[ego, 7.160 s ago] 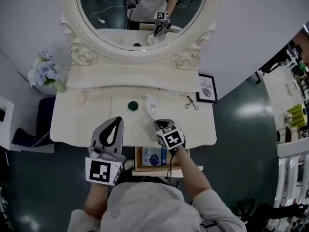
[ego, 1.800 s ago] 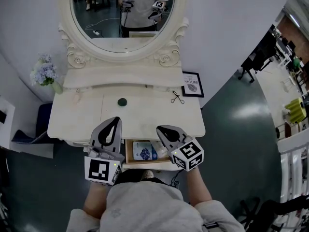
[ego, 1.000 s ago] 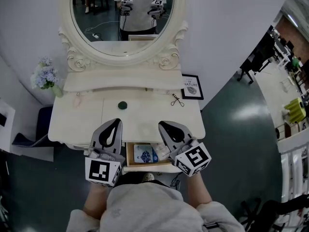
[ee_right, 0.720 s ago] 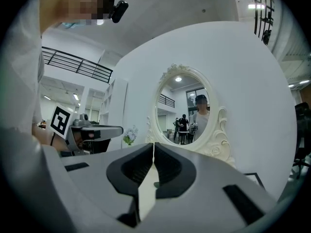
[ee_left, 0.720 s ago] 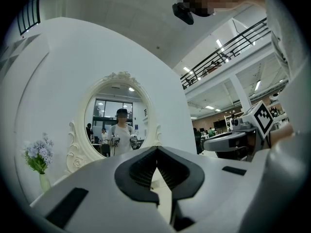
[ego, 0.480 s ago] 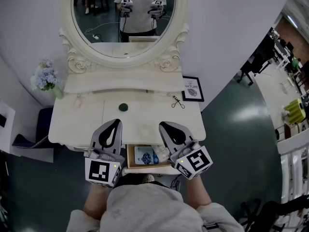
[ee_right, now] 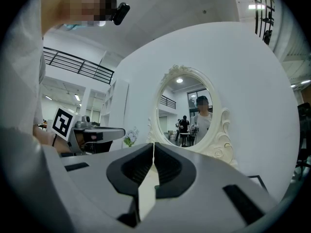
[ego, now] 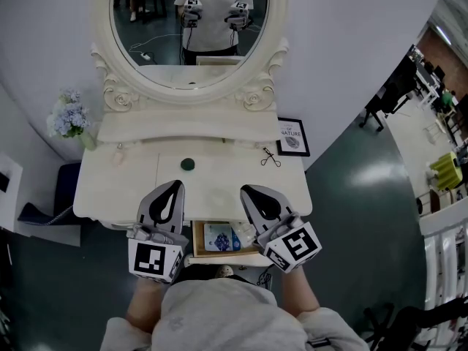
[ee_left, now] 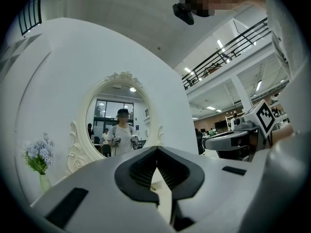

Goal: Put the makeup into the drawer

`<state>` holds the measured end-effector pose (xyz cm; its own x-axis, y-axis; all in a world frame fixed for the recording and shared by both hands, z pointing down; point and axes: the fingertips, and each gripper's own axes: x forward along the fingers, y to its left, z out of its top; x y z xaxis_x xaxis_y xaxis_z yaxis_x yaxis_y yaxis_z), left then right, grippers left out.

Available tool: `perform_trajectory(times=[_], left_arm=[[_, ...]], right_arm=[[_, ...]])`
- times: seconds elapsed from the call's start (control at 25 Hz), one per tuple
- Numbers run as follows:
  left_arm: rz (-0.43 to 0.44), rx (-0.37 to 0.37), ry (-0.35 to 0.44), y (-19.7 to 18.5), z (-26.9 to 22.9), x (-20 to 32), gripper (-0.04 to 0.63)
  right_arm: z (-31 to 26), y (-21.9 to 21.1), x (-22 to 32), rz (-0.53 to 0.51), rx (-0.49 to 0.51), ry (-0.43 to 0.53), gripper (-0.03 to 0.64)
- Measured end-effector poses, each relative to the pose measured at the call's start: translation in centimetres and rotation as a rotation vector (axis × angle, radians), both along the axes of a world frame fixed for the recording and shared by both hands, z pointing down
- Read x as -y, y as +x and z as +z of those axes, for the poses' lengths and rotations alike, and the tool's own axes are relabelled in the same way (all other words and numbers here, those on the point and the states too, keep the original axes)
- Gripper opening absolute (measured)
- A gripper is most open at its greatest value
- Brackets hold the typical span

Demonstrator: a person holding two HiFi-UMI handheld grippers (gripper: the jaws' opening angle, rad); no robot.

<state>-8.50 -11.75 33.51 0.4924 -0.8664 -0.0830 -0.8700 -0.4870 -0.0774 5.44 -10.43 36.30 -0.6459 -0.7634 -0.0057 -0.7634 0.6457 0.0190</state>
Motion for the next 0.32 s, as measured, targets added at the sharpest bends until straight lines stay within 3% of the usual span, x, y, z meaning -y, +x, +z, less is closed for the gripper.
perform_trajectory(times=[0.32], left_arm=[[-0.001,-0.003,0.0,-0.31,0.17,0.36,0.015]], right_arm=[[-0.09,-0.18,0.34,0.001,0.01,0.006,0.023]])
